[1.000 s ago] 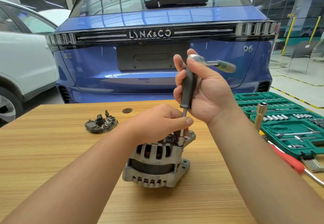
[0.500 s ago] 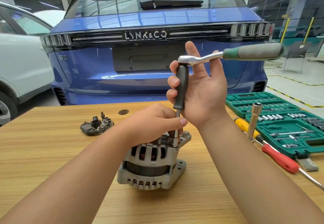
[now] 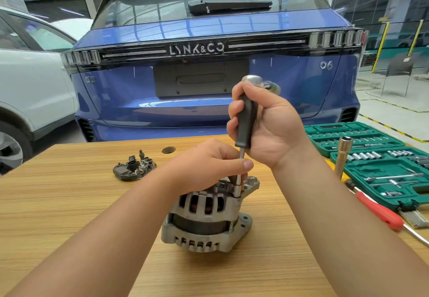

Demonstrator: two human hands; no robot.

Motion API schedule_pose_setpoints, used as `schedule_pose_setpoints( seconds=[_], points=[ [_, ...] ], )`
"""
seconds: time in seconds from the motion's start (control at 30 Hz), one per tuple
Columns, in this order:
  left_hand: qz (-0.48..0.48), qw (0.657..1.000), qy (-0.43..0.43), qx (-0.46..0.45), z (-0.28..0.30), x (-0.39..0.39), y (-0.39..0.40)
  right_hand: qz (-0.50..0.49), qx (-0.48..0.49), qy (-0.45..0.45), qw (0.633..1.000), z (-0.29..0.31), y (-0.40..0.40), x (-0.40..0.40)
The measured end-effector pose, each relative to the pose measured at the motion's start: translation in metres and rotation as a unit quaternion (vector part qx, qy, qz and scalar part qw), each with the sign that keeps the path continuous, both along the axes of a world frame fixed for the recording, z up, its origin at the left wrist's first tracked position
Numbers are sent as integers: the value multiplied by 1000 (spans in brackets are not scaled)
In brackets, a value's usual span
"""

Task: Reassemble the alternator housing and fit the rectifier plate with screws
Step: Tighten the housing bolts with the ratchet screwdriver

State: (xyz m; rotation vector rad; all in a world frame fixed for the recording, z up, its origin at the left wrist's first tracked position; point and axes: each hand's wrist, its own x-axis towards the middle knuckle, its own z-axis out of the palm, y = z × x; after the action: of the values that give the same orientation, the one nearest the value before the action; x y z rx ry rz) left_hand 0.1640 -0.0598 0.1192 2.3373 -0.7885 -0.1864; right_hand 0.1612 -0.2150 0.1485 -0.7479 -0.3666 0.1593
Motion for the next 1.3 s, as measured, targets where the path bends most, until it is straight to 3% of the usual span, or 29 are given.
schedule_pose_setpoints(
  seconds=[0.2,0.3,0.43,0.7,0.8,0.93,1.03,1.13,1.2,1.3],
  points=[
    [-5,1000,6,-1,1,0,-1,-155,-74,-139,975,-3,10,-3],
    [-11,1000,20,-21,2,-2,-1,-91,-29,-161,982,-7,8,-3],
    [1,999,33,-34,2,-1,-1,6,26,-150,988,-9,2,0],
    [13,1000,18,-13,2,-1,-2,14,5,-94,995,-10,-2,6],
    [9,1000,14,-10,2,1,-1,-41,-44,-67,996,-4,1,3],
    [0,1000,11,14,1,-1,-3,-187,-123,-22,975,1,4,-1],
    [4,1000,8,14,2,-4,-2,-64,-84,11,994,2,-1,-2],
    [2,1000,16,-4,3,-5,1,26,1,-12,1000,1,-1,-4],
    [3,1000,18,-19,3,-5,1,-8,7,-55,998,-1,4,-5],
    [9,1000,13,-24,2,-3,0,-141,-49,-128,980,-4,10,-4]
  ],
)
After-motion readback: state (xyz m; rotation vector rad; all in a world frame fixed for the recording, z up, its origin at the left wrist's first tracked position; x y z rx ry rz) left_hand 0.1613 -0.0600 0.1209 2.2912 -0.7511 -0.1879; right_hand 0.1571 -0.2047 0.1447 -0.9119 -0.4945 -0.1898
